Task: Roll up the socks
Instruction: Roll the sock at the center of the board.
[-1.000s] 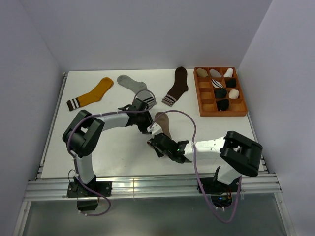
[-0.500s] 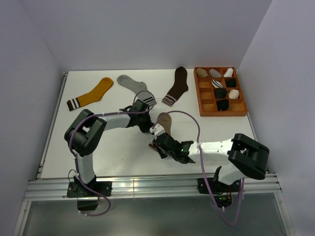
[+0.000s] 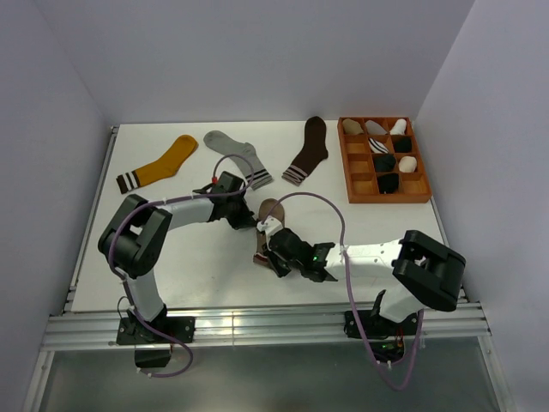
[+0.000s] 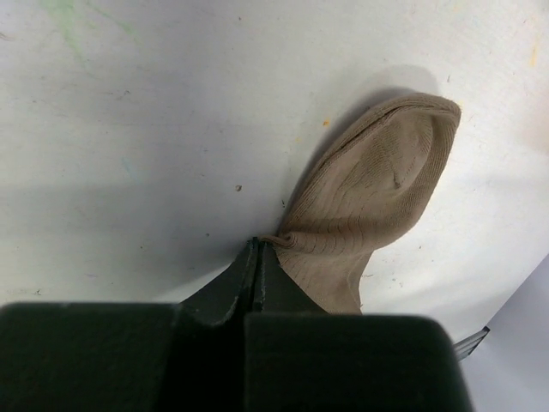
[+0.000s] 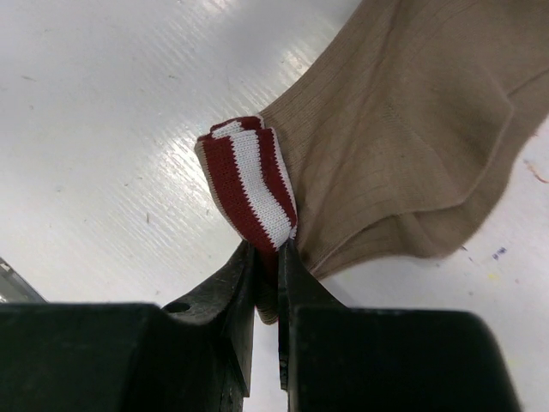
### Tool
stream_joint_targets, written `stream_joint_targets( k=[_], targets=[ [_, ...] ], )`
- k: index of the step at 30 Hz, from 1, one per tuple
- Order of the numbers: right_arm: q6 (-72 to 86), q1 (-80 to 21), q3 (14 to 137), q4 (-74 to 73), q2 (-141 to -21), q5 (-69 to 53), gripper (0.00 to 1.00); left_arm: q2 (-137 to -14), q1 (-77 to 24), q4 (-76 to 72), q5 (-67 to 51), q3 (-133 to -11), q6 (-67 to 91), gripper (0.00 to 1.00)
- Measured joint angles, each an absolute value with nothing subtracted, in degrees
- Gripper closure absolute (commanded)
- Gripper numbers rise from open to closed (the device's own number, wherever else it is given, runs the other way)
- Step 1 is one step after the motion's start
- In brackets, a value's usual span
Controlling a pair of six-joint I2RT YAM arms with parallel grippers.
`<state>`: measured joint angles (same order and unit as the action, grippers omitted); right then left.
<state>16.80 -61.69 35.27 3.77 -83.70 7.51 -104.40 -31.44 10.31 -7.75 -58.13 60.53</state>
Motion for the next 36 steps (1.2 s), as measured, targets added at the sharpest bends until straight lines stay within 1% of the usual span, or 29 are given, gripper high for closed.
stream_joint_targets(
  k=[6, 8, 10, 11, 12, 13, 14, 15, 16, 19, 20, 24, 28, 32, 36],
  targets=[
    [15.7, -61.0, 36.7, 3.9, -86.0, 5.0, 1.00, -104.4, -31.5, 9.3, -8.3, -57.8, 59.3, 0.99],
    [15.5, -60.9, 36.8, 3.9, -86.1, 4.8, 1.00, -104.4, -31.6, 9.1, -8.4, -57.8, 59.1, 0.95],
    [15.3, -60.8, 36.8, 4.0, -86.2, 4.7, 1.00, -104.4, -32.0, 8.6, -8.9, -57.5, 59.0, 0.90],
    [15.3, -60.8, 36.8, 4.0, -86.2, 4.6, 1.00, -104.4, -32.1, 8.4, -9.2, -57.3, 59.0, 0.87],
    [15.3, -60.8, 36.8, 4.0, -86.2, 4.6, 1.00, -104.3, -32.3, 8.2, -9.4, -57.1, 59.0, 0.80],
    [15.2, -60.7, 36.8, 4.0, -86.2, 4.5, 1.00, -104.1, -32.4, 8.0, -9.6, -56.9, 59.0, 0.77],
    [15.2, -60.7, 36.8, 3.9, -86.2, 4.4, 1.00, -103.9, -32.5, 8.0, -9.7, -56.8, 59.0, 0.70],
    [15.2, -60.7, 36.9, 3.8, -86.2, 4.4, 1.00, -103.5, -32.5, 8.0, -9.7, -56.6, 59.0, 0.67],
    [15.1, -60.7, 37.1, 3.6, -86.2, 4.3, 1.00, -102.9, -32.5, 8.2, -9.6, -56.3, 58.9, 0.59],
    [14.8, -60.4, 37.7, 2.8, -86.2, 3.6, 1.00, -99.7, -32.3, 9.9, -9.1, -54.5, 59.0, 0.48],
    [14.7, -60.3, 37.9, 2.3, -86.2, 3.5, 1.00, -98.3, -32.2, 10.7, -8.9, -53.9, 59.1, 0.43],
    [14.3, -59.7, 39.4, 0.9, -86.2, 3.3, 1.00, -90.9, -30.9, 14.5, -6.6, -52.4, 59.4, 0.42],
    [14.5, -59.6, 40.5, 0.7, -86.2, 3.0, 1.00, -82.6, -30.0, 15.2, -4.3, -49.8, 60.5, 0.42],
    [15.2, -59.6, 40.5, 0.3, -86.2, 1.8, 1.00, -75.0, -30.1, 14.3, -4.2, -42.1, 64.0, 0.42],
    [16.0, -59.4, 42.1, -0.8, -87.8, -0.2, 1.00, -71.1, -32.3, 13.9, -4.2, -34.5, 68.5, 0.43]
  ],
)
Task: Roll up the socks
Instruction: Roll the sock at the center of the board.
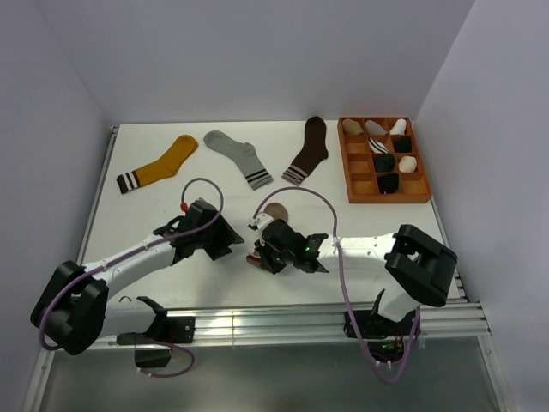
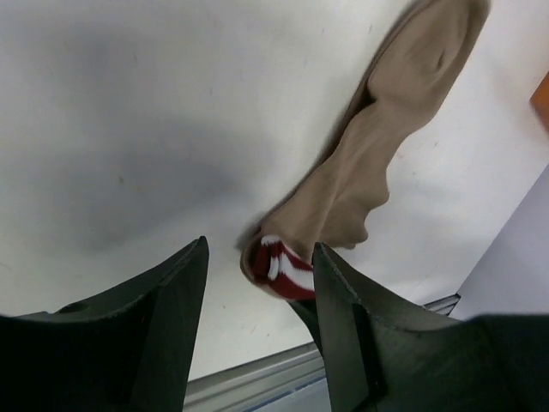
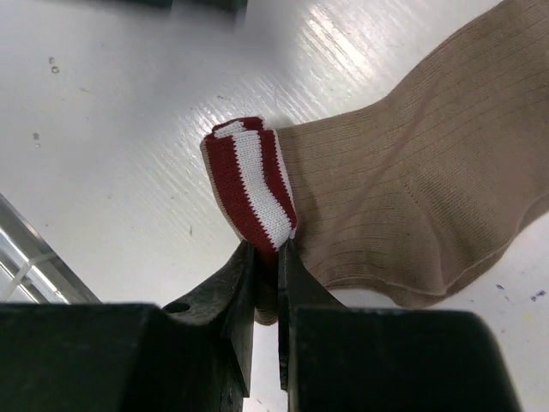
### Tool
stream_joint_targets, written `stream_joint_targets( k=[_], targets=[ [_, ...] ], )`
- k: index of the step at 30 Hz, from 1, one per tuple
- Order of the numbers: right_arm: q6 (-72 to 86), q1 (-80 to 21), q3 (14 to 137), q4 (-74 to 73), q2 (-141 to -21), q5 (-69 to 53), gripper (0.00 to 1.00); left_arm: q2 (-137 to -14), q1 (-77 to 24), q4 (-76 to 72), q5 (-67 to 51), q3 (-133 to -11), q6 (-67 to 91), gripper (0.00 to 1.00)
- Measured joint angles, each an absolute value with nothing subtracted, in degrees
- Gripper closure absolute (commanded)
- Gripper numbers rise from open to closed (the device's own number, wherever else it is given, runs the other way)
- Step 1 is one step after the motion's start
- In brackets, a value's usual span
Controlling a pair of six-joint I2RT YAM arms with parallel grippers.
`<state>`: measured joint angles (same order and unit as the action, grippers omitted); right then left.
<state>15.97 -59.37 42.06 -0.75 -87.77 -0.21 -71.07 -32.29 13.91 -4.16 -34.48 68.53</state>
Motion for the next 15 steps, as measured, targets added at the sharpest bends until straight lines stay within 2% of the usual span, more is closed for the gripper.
stream_joint_targets(
  k=[6, 15],
  targets=[
    [17.4, -58.1, 43.2, -2.3, -88.8, -2.9, 1.00, -71.0, -39.9, 10.4, -3.9, -31.6, 74.3, 0.45],
    [18.8, -57.1, 45.6, -3.7, -92.2, -6.2, 1.00, -72.2, -43.4, 9.0, -2.1, -31.4, 78.9, 0.46]
  ],
)
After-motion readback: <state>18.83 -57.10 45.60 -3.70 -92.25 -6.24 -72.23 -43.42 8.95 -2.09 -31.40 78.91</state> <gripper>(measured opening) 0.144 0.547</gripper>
